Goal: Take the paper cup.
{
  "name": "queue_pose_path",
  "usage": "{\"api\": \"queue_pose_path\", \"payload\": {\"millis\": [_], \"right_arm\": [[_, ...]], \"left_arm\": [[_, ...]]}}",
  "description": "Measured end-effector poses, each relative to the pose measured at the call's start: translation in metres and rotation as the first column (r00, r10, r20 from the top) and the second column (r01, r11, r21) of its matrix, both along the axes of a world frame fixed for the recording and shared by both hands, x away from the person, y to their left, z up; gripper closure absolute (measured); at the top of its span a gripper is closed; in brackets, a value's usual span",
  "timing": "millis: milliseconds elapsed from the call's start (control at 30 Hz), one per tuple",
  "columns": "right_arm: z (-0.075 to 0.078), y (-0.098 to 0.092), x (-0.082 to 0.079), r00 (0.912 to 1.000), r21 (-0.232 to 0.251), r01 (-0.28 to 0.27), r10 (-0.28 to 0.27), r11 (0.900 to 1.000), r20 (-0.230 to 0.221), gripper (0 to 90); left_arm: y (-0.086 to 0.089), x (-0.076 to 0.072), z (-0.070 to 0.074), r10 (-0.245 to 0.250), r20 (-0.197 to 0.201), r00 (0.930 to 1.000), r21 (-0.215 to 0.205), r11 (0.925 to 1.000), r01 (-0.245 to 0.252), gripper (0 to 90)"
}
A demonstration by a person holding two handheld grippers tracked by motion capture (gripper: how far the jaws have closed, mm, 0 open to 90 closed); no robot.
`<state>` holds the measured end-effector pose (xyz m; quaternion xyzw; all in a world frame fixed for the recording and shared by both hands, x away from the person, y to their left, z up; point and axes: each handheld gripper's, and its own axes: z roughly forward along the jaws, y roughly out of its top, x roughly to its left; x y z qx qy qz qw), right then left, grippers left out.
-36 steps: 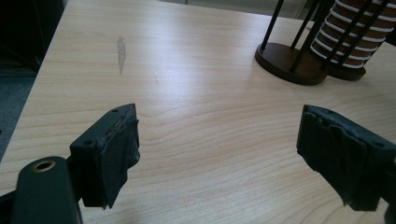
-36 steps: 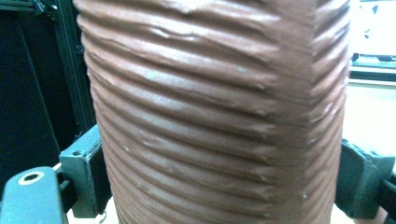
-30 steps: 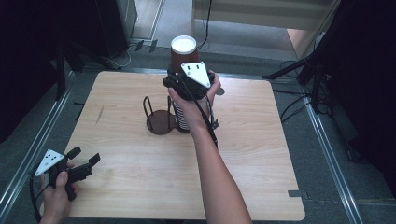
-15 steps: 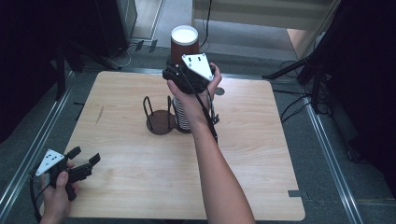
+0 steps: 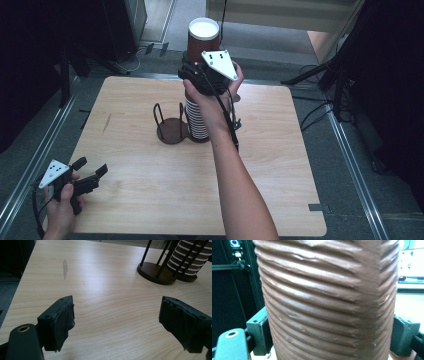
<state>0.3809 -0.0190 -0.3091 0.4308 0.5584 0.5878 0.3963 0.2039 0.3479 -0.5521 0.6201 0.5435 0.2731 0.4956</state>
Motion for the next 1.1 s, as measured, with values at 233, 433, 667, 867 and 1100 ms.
{"api": "queue_pose_path", "payload": {"millis": [233, 433, 667, 867, 1100], "right_arm": [[0.006, -0.009, -0.002, 1.0, 0.026, -0.001, 0.001, 1.0, 0.006, 13.6], [0.01, -0.017, -0.005, 0.9999, 0.029, 0.007, -0.007, 1.0, 0.009, 13.7], [0.01, -0.03, -0.01, 0.9999, 0.033, 0.012, -0.013, 0.999, 0.01, 13.7], [0.009, -0.048, -0.014, 0.9993, 0.039, 0.035, -0.036, 0.999, 0.007, 13.7], [0.008, -0.067, -0.017, 0.9983, 0.037, 0.057, -0.058, 0.998, 0.007, 13.7]], "left_arm": [[0.0, 0.0, 0.0, 0.0, -0.001, 1.0, 0.002, 1.0, 0.0, 13.7], [0.0, 0.0, 0.0, -0.001, 0.0, 1.0, 0.003, 1.0, 0.001, 13.7], [0.0, 0.0, 0.0, -0.003, -0.002, 1.0, 0.008, 1.0, 0.003, 13.7], [-0.001, 0.0, 0.0, -0.003, -0.004, 1.0, 0.011, 0.9999, 0.003, 13.7], [-0.001, 0.0, 0.0, -0.003, -0.004, 1.0, 0.013, 0.9999, 0.003, 13.7]]}}
